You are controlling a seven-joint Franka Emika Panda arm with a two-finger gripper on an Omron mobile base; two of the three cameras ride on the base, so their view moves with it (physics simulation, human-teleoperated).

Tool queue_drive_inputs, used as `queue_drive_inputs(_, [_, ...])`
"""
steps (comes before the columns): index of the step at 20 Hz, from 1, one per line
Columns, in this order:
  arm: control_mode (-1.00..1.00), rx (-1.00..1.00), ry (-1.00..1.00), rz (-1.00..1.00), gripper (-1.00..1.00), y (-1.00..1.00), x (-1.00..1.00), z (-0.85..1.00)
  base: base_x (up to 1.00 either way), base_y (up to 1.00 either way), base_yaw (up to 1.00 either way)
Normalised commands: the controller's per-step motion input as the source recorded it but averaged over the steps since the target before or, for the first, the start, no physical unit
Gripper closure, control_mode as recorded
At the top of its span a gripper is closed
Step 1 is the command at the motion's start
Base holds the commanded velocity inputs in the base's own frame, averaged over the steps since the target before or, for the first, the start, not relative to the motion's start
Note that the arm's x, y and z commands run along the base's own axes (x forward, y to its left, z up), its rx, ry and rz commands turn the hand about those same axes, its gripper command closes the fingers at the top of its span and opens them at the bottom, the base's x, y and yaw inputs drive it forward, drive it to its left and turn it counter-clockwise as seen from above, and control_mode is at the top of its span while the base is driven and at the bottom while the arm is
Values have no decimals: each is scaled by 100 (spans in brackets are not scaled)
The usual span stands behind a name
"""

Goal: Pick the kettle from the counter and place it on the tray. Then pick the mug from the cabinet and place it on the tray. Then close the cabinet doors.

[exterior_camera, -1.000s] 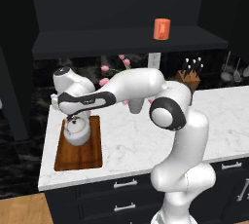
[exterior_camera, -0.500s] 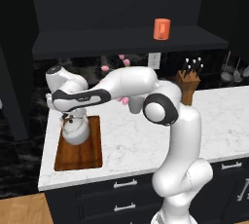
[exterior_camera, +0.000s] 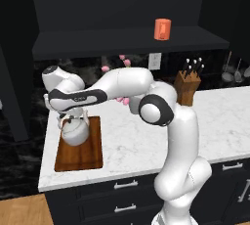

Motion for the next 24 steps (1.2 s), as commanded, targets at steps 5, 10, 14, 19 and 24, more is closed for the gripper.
queue_drive_inputs(5, [-100,-4,-13,0,-100,0,-5,0,0,0,0])
queue_drive_inputs(10, [-100,-6,-12,0,-100,-2,-27,0,0,0,0])
queue_drive_inputs(14, [-100,-6,-10,1,-100,0,-41,1,0,0,0])
queue_drive_inputs(19, [-100,-4,-14,7,-100,-10,-26,11,0,0,0])
queue_drive_inputs(24, [-100,0,-22,12,-100,-16,-45,18,0,0,0])
